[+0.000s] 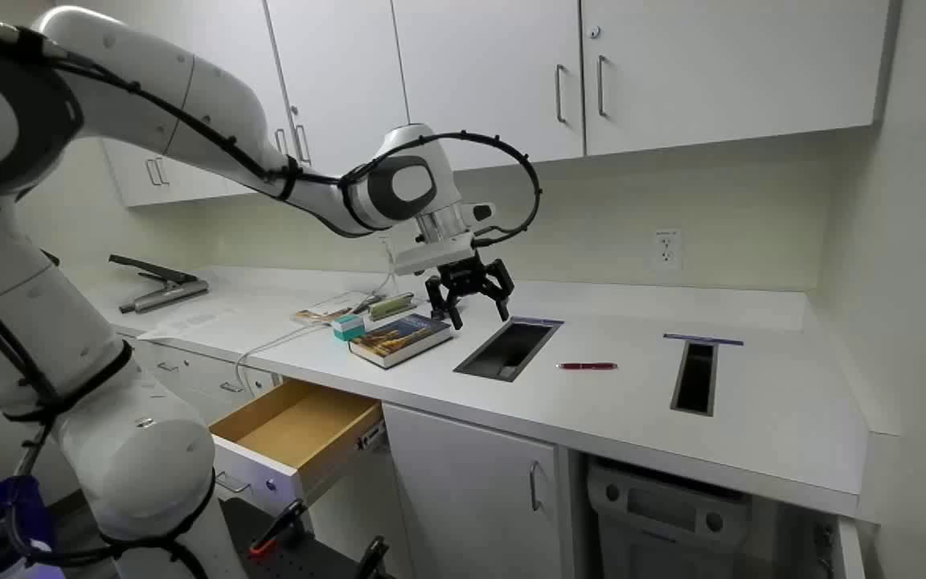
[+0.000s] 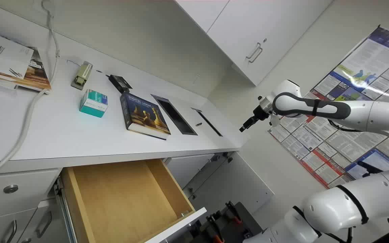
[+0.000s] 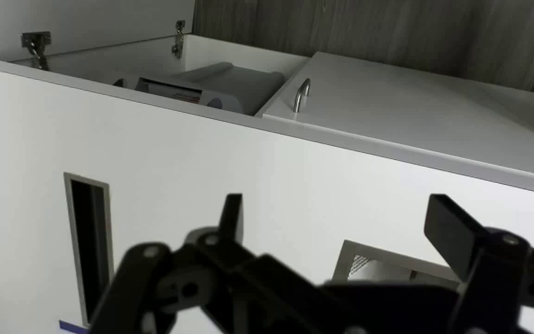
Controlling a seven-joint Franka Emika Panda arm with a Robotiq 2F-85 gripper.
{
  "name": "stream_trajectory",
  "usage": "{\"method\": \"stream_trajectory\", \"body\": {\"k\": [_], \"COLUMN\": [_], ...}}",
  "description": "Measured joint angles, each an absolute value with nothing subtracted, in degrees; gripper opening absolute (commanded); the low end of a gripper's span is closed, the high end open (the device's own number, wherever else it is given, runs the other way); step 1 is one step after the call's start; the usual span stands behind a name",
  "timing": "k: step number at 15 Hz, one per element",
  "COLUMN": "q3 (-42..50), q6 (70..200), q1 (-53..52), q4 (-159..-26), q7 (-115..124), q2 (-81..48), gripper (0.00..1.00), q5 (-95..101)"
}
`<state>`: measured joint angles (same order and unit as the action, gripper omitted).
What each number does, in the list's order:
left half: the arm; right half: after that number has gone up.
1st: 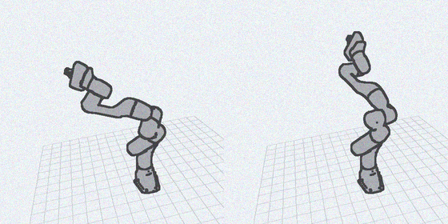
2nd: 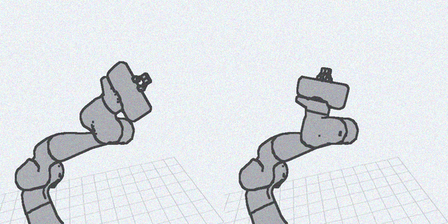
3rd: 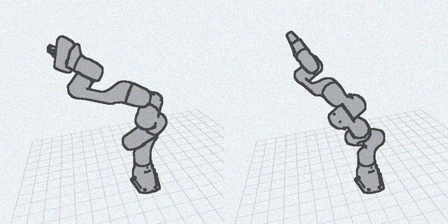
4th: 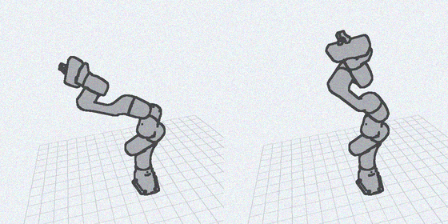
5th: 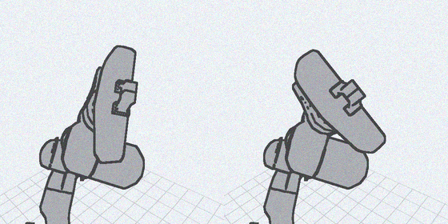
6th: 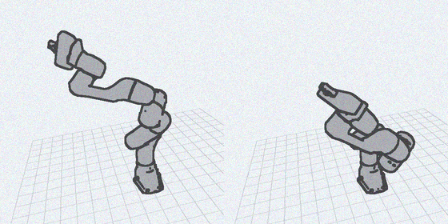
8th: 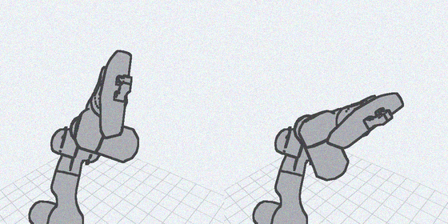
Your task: Remove the box on the countertop forward
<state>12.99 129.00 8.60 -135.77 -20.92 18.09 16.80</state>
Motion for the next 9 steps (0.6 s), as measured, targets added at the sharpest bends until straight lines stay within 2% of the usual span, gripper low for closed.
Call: {"method": "stream_trajectory", "body": {"k": [9], "q3": [12.3], "q6": [129.3], "q1": [7.1], "q4": [-135.8], "q7": [-21.1], "q2": [18.1], "gripper": [1.00], "q5": [13.7]}}
